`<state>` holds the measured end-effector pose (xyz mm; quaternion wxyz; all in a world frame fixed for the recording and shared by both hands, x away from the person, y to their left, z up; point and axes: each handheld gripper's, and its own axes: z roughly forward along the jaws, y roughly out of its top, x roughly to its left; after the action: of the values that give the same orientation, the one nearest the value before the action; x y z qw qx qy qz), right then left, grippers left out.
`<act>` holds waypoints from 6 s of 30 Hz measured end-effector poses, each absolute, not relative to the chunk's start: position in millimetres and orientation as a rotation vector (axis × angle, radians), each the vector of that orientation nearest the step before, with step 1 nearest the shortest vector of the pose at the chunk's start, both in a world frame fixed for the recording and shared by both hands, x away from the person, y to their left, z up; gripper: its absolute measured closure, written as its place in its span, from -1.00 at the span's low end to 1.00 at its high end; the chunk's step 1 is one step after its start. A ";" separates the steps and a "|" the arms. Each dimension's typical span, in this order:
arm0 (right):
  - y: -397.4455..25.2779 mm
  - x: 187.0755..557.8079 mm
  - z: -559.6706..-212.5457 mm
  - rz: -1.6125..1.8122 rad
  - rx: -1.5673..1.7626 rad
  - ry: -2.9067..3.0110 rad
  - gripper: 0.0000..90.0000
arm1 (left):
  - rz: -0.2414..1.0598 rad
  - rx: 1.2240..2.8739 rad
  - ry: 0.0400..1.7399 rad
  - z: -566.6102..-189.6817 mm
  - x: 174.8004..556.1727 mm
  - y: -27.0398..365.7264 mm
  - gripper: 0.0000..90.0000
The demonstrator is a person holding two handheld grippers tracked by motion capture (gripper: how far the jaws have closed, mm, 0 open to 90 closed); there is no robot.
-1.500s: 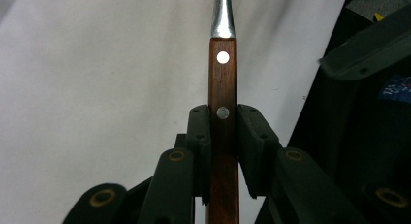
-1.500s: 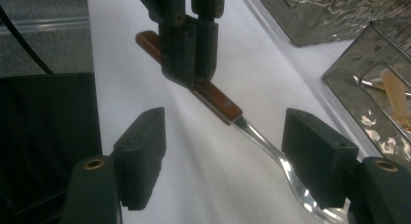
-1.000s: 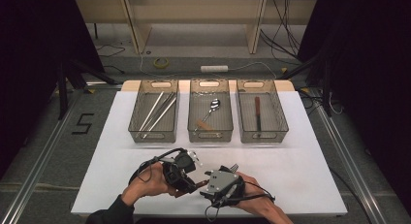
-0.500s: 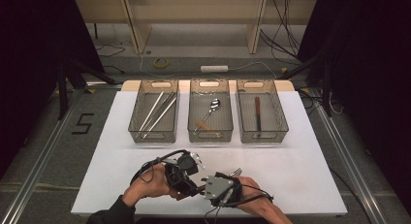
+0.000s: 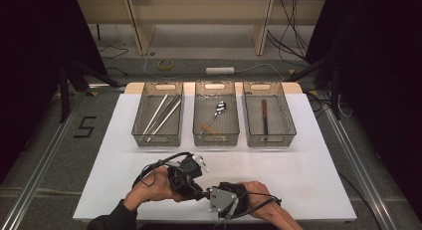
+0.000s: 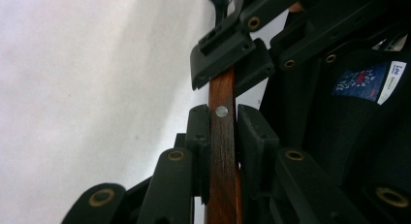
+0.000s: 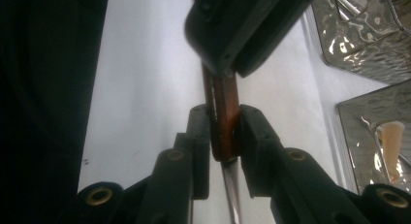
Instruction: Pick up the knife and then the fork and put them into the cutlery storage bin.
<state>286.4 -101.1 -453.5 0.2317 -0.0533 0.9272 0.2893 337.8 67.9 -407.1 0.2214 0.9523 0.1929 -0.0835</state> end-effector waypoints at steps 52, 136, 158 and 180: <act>-171.3 332.9 -426.9 0.870 0.324 2.454 0.74 | 0.319 1.944 0.788 -424.5 333.4 170.0 -0.60; -242.3 524.8 -361.2 0.936 1.157 2.226 0.73 | 0.414 1.807 0.844 -423.6 320.7 184.2 -0.65; -245.1 533.1 -392.3 0.834 1.238 2.251 0.73 | 0.400 1.802 0.851 -423.7 321.2 184.6 -0.65; -241.9 535.0 -414.6 0.708 1.281 2.307 0.71 | 0.390 1.801 0.859 -423.9 322.1 186.1 -0.66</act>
<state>535.0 -241.9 -414.6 0.2031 0.4591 0.8268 0.2538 322.1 186.1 -423.9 0.5262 0.7532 0.3594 0.1632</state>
